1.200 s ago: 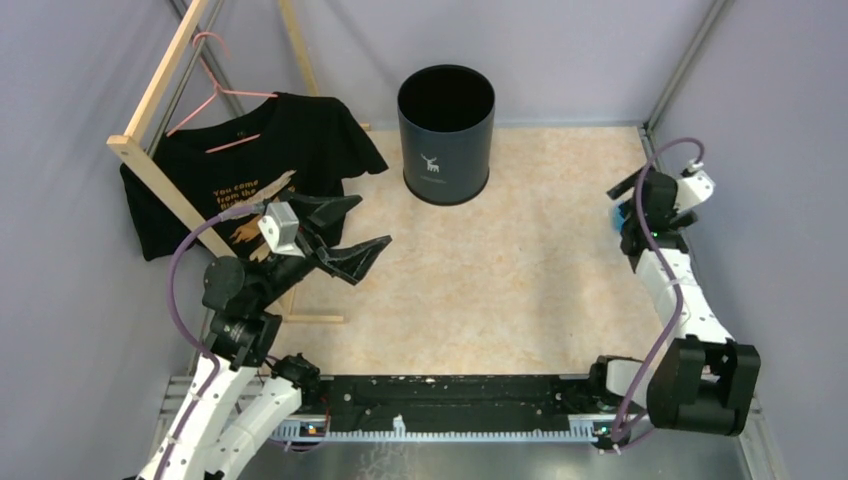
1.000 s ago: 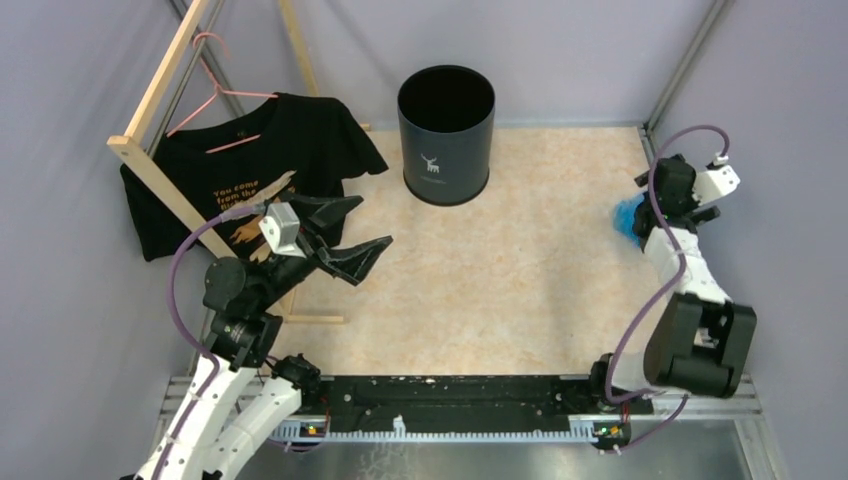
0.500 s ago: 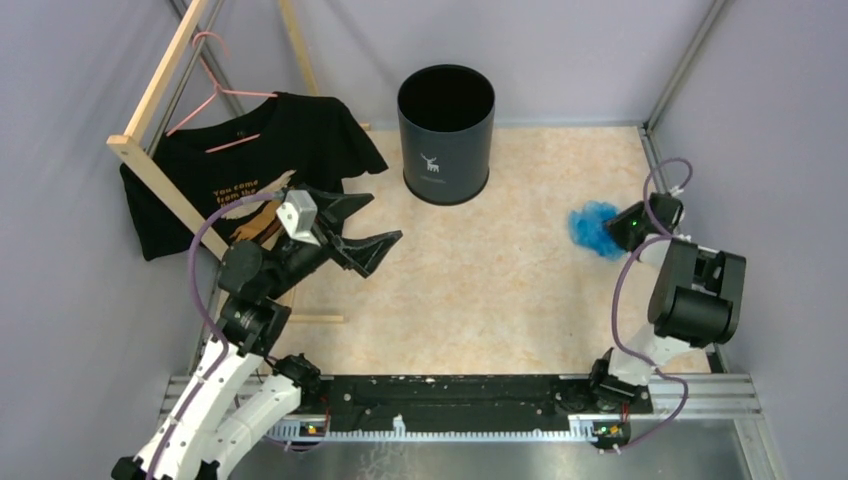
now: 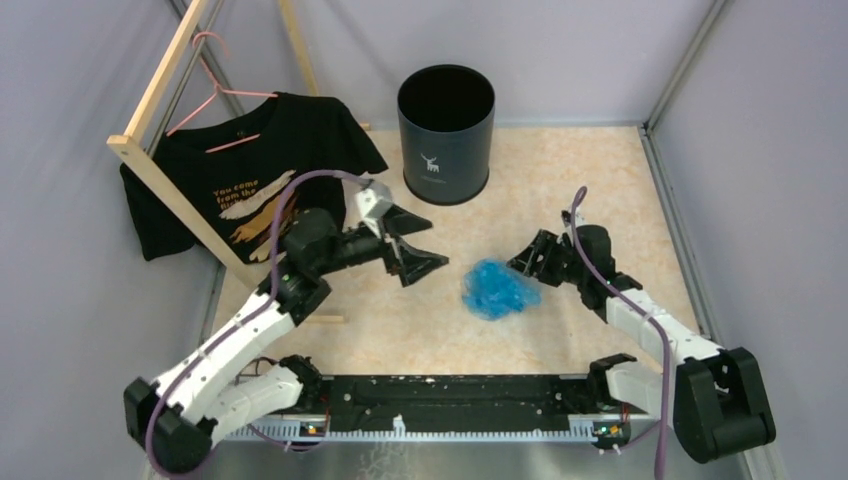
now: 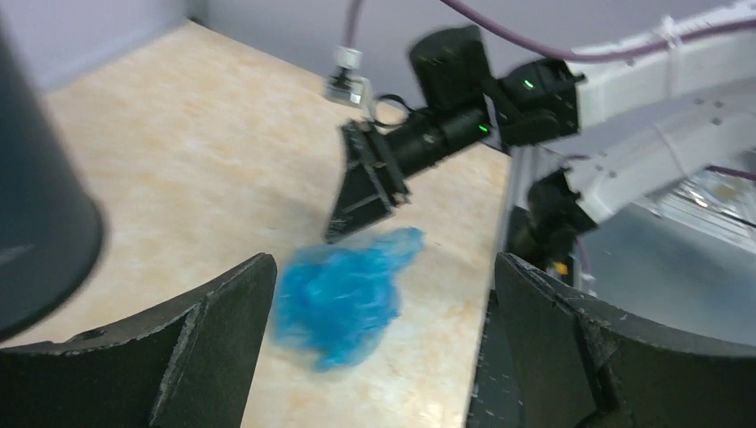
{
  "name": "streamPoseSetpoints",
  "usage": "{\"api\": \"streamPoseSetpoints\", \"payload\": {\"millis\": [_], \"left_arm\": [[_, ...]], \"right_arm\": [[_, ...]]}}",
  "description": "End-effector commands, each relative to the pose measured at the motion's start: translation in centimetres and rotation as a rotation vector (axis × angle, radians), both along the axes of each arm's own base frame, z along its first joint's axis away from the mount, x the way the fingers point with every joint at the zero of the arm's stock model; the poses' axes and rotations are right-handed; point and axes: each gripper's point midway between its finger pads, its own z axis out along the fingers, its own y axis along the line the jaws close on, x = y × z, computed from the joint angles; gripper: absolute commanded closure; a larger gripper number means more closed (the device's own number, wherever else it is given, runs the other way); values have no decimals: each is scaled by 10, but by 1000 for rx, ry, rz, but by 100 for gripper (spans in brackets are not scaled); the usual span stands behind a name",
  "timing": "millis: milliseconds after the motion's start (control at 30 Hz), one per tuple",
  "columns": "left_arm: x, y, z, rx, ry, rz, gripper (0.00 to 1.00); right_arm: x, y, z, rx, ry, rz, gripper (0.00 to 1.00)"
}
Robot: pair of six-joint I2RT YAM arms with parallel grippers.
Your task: Put the trash bags into the trash bin
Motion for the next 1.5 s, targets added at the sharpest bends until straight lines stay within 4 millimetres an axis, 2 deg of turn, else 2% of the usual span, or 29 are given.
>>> {"api": "streamPoseSetpoints", "payload": {"millis": [0,133,200,233,267,333,433,500,633,767,900,1033,1100,1300,1333,1400,1467], "left_arm": [[-23,-53,-11,87,43,-153,2],[-22,-91,-30,186,189,-138,2],[-9,-102,-39,203,276,-84,2],[1,-106,-50,221,324,-38,2],[11,-108,-62,242,365,9,2],[28,-117,-100,338,452,74,2],[51,-125,-146,453,559,171,2],[60,-130,-167,503,627,176,1],[65,-138,-196,550,703,123,1],[70,-126,-220,553,768,114,2],[66,-116,-225,487,868,75,3],[59,-123,-219,456,896,15,5],[59,-124,-216,453,897,3,7],[64,-120,-200,454,818,26,12],[66,-118,-195,454,793,35,12],[70,-114,-186,455,750,59,10],[72,-110,-175,446,704,77,3]], "right_arm": [[-3,-1,19,-69,-12,49,37],[-6,-32,39,-206,-17,-59,23],[-14,-43,45,-226,-10,-115,17],[-19,-45,46,-221,-7,-126,15],[-25,-43,46,-206,-5,-115,15],[-38,-33,43,-163,6,-48,15],[-57,-8,41,-55,35,93,19],[-62,-5,40,-42,56,108,22],[-63,-5,36,-26,45,101,27],[-65,-2,20,-19,85,113,36],[-67,6,8,-7,125,142,44],[-67,16,6,40,134,170,53],[-65,19,7,62,122,174,62],[-47,4,24,-43,42,113,97],[-44,3,27,-53,29,110,100],[-41,2,35,-68,6,114,100],[-36,1,49,-84,-21,117,100]]}}
